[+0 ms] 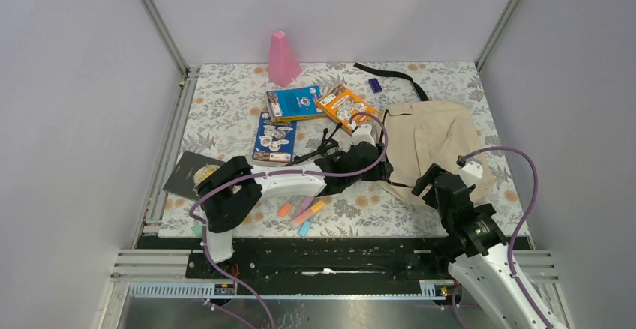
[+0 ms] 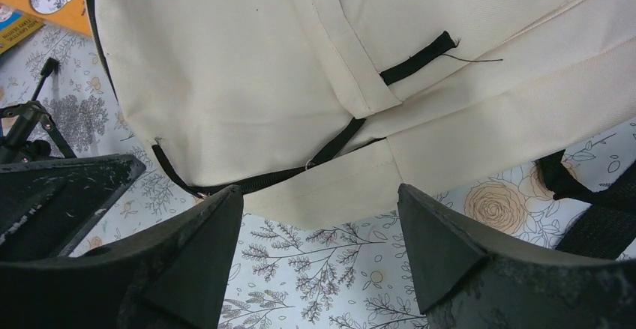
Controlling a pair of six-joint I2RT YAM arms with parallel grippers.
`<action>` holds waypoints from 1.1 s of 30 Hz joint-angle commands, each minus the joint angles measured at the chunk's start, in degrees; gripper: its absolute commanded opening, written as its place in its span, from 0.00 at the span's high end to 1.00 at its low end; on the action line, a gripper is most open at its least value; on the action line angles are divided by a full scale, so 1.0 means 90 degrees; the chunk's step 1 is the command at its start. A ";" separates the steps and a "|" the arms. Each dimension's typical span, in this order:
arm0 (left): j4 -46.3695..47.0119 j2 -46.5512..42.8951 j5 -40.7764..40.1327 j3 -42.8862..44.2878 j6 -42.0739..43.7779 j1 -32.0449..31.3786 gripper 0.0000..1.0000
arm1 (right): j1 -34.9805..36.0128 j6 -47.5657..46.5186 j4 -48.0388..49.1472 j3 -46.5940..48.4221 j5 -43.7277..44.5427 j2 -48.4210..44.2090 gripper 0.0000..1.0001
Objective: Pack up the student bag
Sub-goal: Unzip the student bag at the center of the board.
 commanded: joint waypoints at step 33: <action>-0.0154 0.0753 0.0369 0.0700 -0.0282 -0.0008 0.60 | -0.0021 -0.0089 -0.0028 0.0054 -0.0206 0.0038 0.16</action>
